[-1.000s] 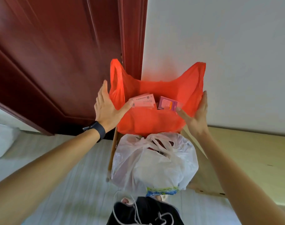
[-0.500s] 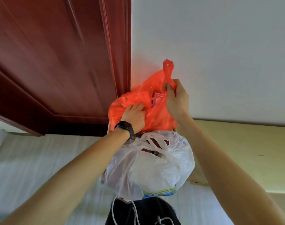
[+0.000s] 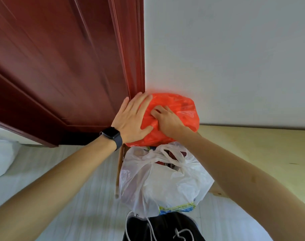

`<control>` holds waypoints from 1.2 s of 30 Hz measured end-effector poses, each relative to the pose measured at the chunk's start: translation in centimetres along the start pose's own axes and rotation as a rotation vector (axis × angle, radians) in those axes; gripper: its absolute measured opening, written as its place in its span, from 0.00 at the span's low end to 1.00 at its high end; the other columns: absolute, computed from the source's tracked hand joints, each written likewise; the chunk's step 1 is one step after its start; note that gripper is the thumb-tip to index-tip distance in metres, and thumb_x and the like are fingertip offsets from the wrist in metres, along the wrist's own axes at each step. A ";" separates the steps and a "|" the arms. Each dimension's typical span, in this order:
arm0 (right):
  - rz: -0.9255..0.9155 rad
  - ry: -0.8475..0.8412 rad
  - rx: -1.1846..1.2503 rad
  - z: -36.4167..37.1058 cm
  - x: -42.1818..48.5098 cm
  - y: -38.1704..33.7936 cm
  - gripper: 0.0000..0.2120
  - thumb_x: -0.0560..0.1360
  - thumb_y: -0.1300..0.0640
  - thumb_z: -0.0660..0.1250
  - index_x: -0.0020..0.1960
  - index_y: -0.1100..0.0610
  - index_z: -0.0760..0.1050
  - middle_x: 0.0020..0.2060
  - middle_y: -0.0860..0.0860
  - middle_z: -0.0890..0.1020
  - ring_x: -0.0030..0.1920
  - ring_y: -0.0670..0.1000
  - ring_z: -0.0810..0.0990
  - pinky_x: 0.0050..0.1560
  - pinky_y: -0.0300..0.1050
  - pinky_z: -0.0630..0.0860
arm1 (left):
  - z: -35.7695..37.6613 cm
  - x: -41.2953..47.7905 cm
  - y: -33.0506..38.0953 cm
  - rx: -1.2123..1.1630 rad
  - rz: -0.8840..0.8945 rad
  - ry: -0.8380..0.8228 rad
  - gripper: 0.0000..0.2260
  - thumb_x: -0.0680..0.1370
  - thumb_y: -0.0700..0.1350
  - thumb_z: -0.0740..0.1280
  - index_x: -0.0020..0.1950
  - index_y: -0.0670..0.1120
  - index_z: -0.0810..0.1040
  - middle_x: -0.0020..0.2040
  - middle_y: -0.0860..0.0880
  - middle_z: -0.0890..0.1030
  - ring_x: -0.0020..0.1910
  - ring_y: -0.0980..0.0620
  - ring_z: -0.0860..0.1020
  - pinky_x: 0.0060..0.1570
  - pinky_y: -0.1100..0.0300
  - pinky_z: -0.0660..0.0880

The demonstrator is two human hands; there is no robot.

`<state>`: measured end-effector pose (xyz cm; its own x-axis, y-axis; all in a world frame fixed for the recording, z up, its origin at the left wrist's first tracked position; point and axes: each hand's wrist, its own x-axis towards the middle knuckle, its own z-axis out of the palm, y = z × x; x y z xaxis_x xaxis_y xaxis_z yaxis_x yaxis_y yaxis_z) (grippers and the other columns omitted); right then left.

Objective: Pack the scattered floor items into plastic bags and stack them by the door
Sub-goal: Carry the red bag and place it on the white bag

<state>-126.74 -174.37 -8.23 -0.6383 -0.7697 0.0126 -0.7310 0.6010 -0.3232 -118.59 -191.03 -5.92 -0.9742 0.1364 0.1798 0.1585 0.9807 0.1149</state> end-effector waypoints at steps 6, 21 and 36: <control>0.029 -0.155 0.177 -2.8 -3.3 1.6 0.20 0.76 0.57 0.64 0.68 0.55 0.75 0.66 0.52 0.78 0.65 0.51 0.76 0.67 0.43 0.70 | 4.9 2.1 0.6 0.114 0.024 -0.362 0.33 0.75 0.58 0.36 0.80 0.51 0.43 0.81 0.53 0.47 0.79 0.54 0.43 0.76 0.45 0.44; 0.306 -0.099 -0.149 1.5 -1.4 3.2 0.30 0.80 0.39 0.40 0.78 0.48 0.59 0.78 0.48 0.59 0.77 0.63 0.55 0.69 0.70 0.59 | 4.3 3.2 1.4 -0.246 -0.151 -0.344 0.31 0.80 0.54 0.58 0.80 0.51 0.51 0.80 0.55 0.49 0.78 0.57 0.42 0.76 0.45 0.41; 0.272 -0.125 -0.148 2.9 -1.2 3.6 0.26 0.82 0.40 0.46 0.78 0.39 0.47 0.79 0.45 0.48 0.78 0.62 0.39 0.69 0.77 0.47 | 7.3 1.8 2.1 0.077 -0.243 -0.303 0.27 0.80 0.59 0.34 0.79 0.56 0.36 0.80 0.51 0.38 0.78 0.45 0.36 0.73 0.33 0.48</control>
<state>-127.89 -171.96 -12.19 -0.7873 -0.5914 -0.1741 -0.5705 0.8060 -0.1577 -121.16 -187.72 -12.53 -0.9869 -0.0772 -0.1418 -0.0841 0.9955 0.0431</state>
